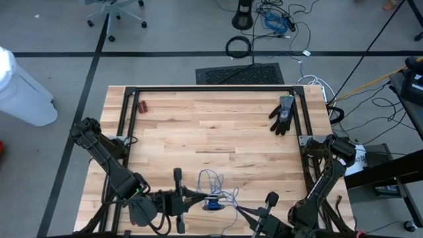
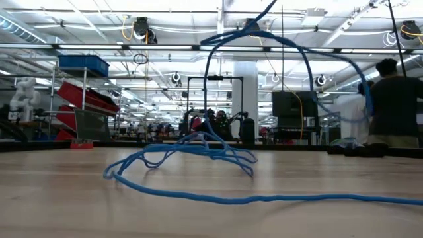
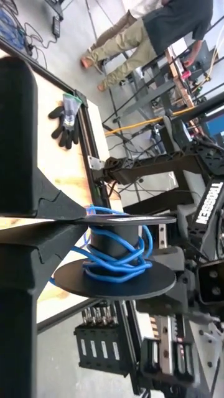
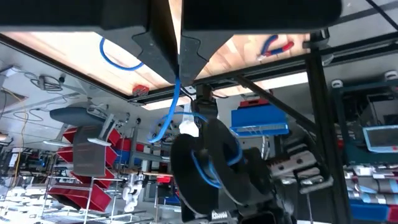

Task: Coil cords
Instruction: Coil the blue wire onto a spool

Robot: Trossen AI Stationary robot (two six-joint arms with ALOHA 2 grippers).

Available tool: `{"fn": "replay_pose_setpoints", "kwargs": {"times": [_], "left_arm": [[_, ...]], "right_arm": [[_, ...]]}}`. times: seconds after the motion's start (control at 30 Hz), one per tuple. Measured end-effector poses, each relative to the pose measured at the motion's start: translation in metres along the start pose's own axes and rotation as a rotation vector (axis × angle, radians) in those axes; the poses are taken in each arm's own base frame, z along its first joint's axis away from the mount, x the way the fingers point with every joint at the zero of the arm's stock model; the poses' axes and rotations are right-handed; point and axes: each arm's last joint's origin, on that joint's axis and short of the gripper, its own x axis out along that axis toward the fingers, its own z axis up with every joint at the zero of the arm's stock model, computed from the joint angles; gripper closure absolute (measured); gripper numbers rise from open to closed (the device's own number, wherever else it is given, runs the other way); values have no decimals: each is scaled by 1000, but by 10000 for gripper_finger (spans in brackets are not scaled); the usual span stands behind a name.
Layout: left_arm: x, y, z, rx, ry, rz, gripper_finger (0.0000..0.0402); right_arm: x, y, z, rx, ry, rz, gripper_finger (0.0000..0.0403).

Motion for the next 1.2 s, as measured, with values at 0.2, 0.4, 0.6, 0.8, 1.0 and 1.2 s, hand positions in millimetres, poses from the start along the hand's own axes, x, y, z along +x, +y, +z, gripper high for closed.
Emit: {"fn": "replay_pose_setpoints", "kwargs": {"times": [0.2, 0.4, 0.6, 0.8, 1.0, 1.2], "left_arm": [[4, 3, -5, 11, 37, 10, 395], [10, 10, -8, 2, 65, 43, 395], [13, 13, -10, -18, 75, 58, 395], [15, 14, -11, -9, 86, 58, 395], [16, 16, -12, -7, 90, 62, 395], [18, 17, -15, 2, 109, 69, 395]], "right_arm": [[0, 1, 11, 13, -24, 70, 403], [2, 1, 17, 35, -52, 130, 403], [9, 1, 19, 47, -69, 158, 403], [20, -1, 25, 76, -104, 177, 403], [25, -4, 30, 93, -135, 188, 403], [29, -5, 33, 112, -165, 213, 403]]}}
